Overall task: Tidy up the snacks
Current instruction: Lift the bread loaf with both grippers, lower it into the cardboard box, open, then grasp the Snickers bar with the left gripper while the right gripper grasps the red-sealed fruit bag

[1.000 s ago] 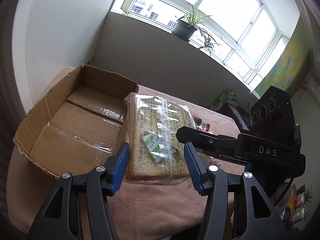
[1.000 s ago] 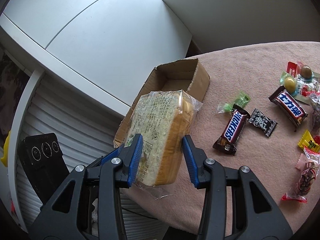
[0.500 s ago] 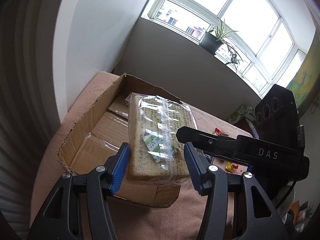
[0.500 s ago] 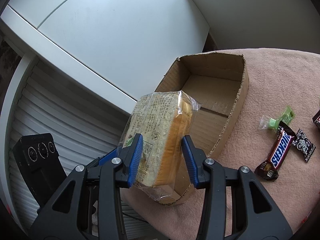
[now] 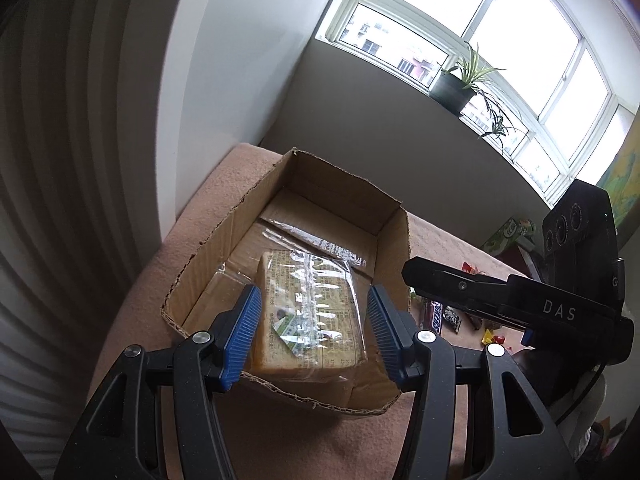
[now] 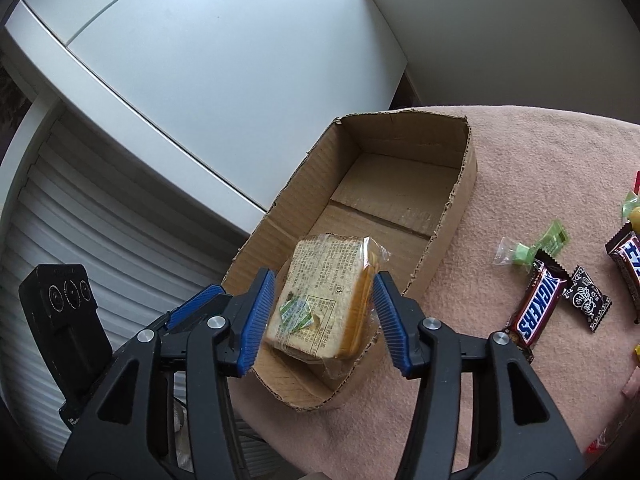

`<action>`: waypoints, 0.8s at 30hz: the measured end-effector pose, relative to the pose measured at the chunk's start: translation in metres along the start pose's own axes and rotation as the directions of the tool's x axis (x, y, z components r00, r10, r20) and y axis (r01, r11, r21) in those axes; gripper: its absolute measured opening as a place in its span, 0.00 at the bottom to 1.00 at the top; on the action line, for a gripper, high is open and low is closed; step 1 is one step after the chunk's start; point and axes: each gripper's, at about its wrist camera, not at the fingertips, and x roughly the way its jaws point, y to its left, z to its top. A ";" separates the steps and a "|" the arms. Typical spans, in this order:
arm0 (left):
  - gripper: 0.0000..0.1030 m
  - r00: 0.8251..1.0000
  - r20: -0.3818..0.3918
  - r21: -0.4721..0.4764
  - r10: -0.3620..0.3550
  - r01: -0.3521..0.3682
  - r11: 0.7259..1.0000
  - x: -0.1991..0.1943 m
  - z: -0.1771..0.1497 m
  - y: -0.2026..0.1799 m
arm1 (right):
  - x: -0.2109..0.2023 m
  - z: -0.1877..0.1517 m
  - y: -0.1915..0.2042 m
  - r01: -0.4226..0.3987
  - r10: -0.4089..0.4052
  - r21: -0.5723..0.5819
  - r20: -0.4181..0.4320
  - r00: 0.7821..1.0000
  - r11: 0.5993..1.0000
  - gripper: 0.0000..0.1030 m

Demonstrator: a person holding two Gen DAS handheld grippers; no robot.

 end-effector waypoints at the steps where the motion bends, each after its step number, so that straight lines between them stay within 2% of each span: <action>1: 0.52 1.000 0.002 0.001 -0.004 0.004 1.000 -0.002 -0.001 -0.001 | -0.004 -0.002 0.000 0.008 -0.007 -0.007 0.006 1.000 1.000 0.53; 3: 0.52 1.000 0.003 0.007 -0.009 0.009 1.000 -0.003 -0.002 -0.007 | -0.016 -0.005 -0.002 0.021 -0.020 -0.020 0.021 1.000 1.000 0.53; 7: 0.52 1.000 0.005 0.020 -0.022 0.022 1.000 -0.005 -0.006 -0.021 | -0.042 -0.012 -0.012 0.056 -0.054 -0.030 0.056 0.997 0.998 0.62; 14: 0.52 0.998 -0.011 0.057 -0.055 0.056 0.997 -0.002 -0.016 -0.052 | -0.091 -0.030 -0.045 0.150 -0.145 -0.030 0.116 0.983 0.988 0.65; 17: 0.54 0.997 -0.025 0.078 -0.070 0.071 0.994 0.001 -0.021 -0.065 | -0.115 -0.044 -0.064 0.234 -0.229 -0.019 0.152 0.962 0.972 0.68; 21: 0.54 0.996 -0.040 0.100 -0.081 0.085 0.991 0.006 -0.030 -0.080 | -0.143 -0.067 -0.093 0.353 -0.350 0.023 0.191 0.917 0.935 0.68; 24: 0.54 0.994 -0.063 0.110 -0.091 0.098 0.989 0.014 -0.038 -0.088 | -0.156 -0.086 -0.115 0.390 -0.396 0.071 0.188 0.899 0.918 0.68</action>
